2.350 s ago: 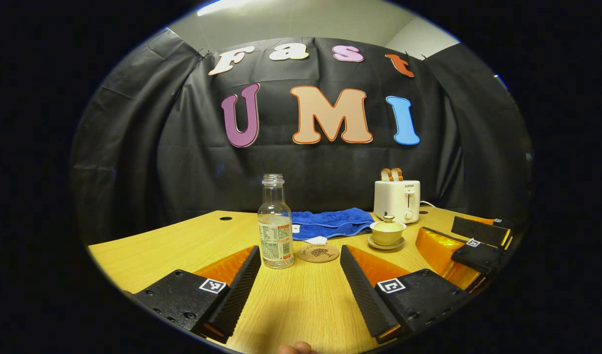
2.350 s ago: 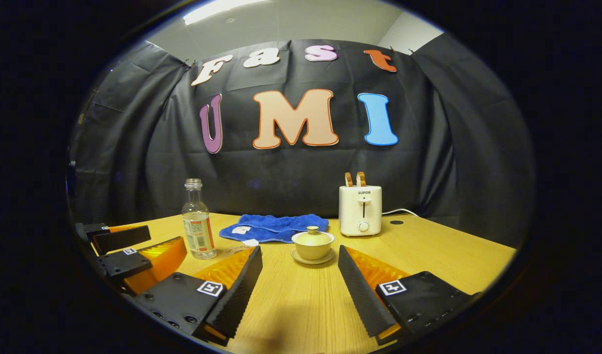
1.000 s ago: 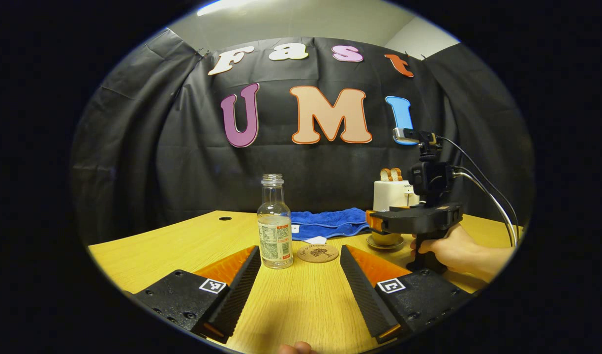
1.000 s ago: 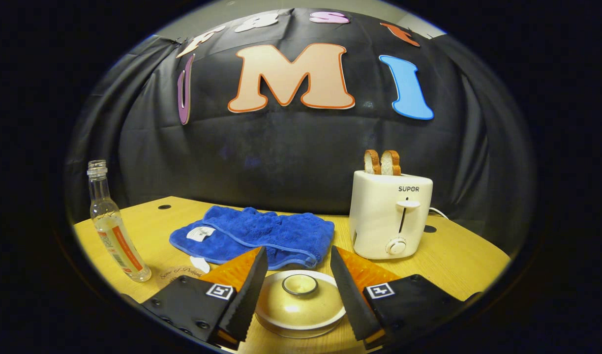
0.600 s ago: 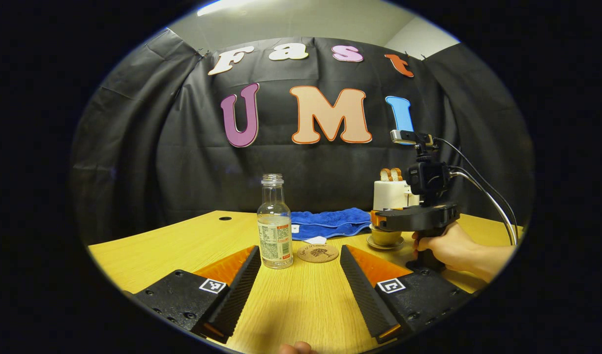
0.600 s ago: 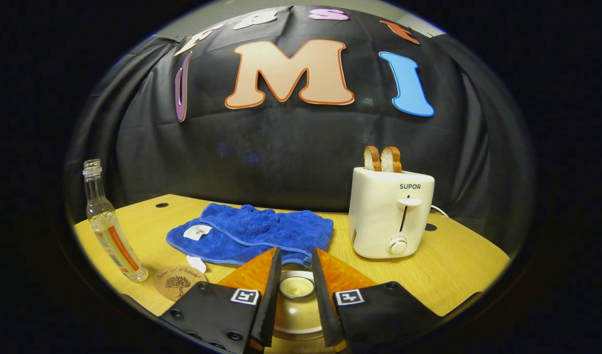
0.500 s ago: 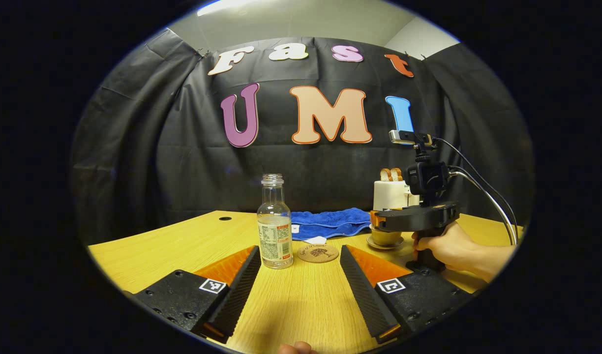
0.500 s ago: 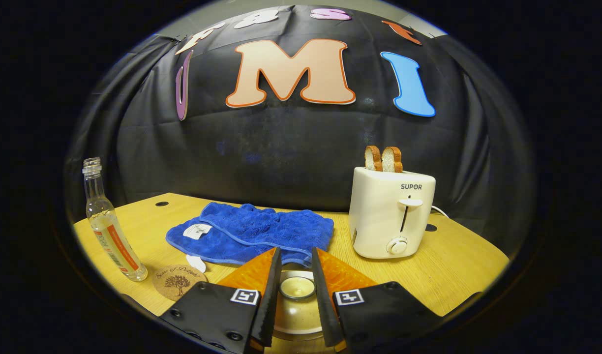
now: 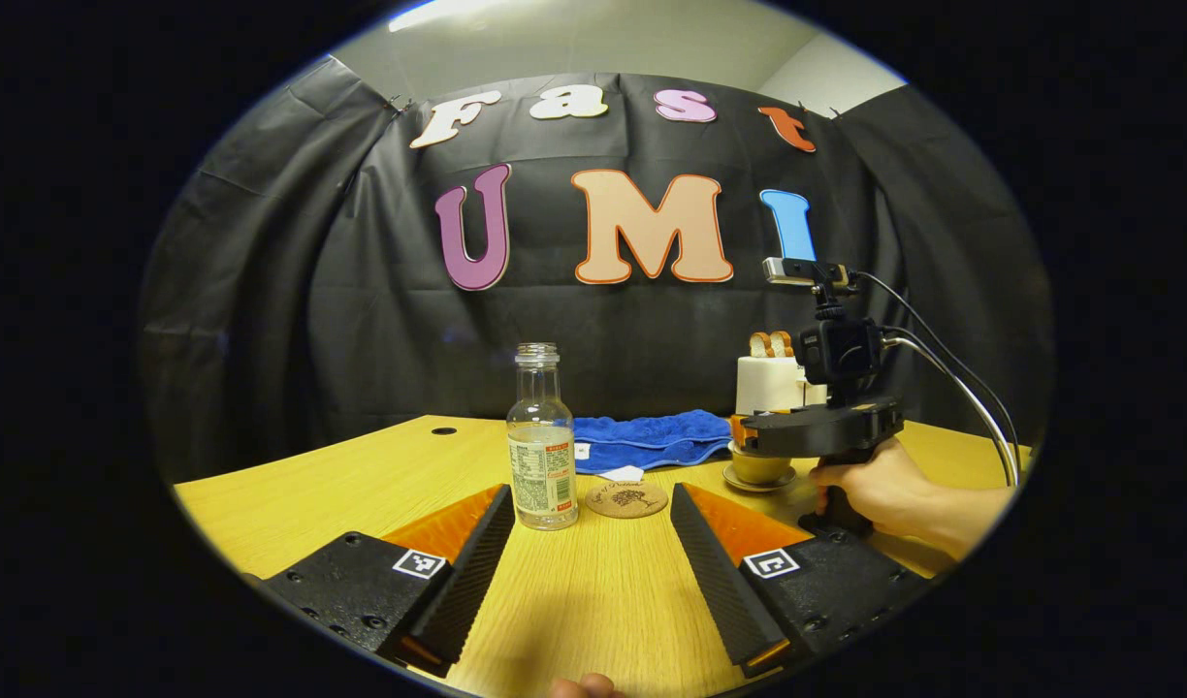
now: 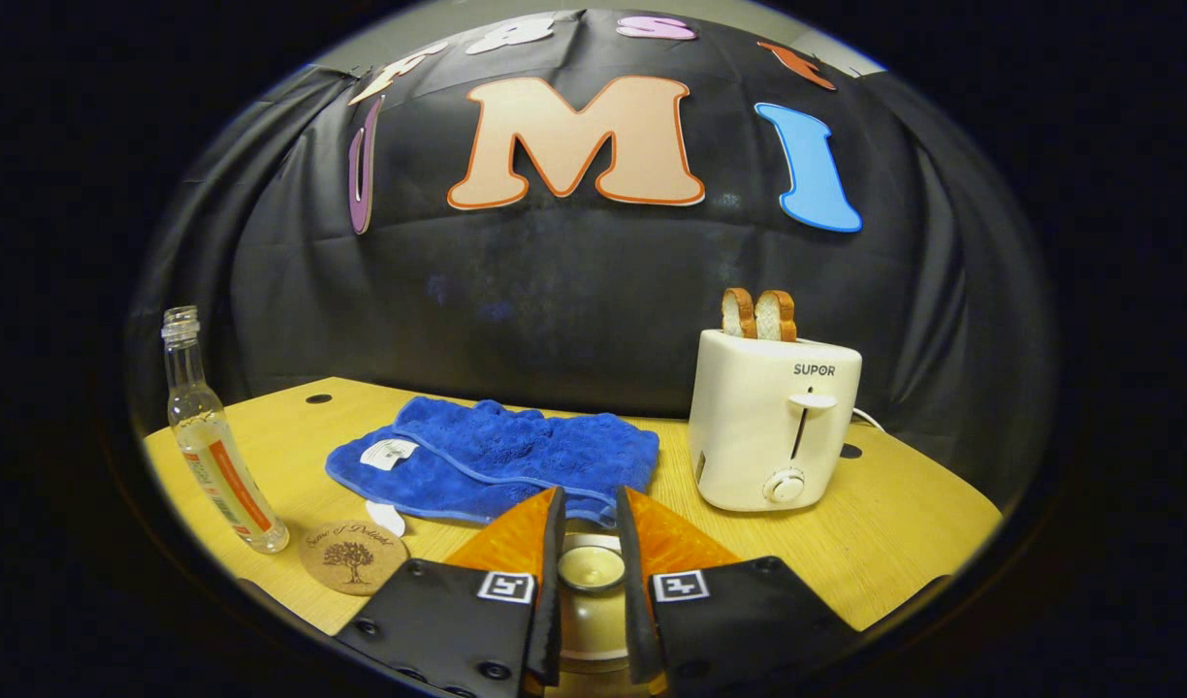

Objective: Open the teacup lid with one hand, grasp the water bottle and pour water into the teacup with the other hand; after pouring, place the water bottle on the coaster and then close the teacup lid.

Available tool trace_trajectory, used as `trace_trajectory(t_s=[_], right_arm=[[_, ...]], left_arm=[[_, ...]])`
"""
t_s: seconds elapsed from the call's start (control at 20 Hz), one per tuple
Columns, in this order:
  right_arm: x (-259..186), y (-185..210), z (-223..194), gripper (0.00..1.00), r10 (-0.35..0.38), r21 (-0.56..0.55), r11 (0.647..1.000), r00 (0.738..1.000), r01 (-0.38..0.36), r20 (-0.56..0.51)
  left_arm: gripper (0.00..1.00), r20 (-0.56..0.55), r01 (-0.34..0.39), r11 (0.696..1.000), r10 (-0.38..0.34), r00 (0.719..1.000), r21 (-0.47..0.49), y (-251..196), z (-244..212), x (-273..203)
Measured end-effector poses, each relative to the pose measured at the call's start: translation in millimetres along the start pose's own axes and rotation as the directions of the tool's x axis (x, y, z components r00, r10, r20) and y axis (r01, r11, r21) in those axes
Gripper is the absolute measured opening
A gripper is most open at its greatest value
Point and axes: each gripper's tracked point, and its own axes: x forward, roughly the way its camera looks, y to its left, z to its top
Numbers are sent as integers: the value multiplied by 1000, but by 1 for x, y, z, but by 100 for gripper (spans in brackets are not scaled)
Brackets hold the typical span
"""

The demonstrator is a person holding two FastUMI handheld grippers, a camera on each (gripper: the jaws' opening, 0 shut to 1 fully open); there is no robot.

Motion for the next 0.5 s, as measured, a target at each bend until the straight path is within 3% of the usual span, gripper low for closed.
trace_trajectory(t_s=[0.5], right_arm=[[-12, -4, 22, 29, 29, 60, 997, 986, -39, 163]], left_arm=[[95, 0, 1, 1000, -1, 1000, -1, 1, 0, -1]])
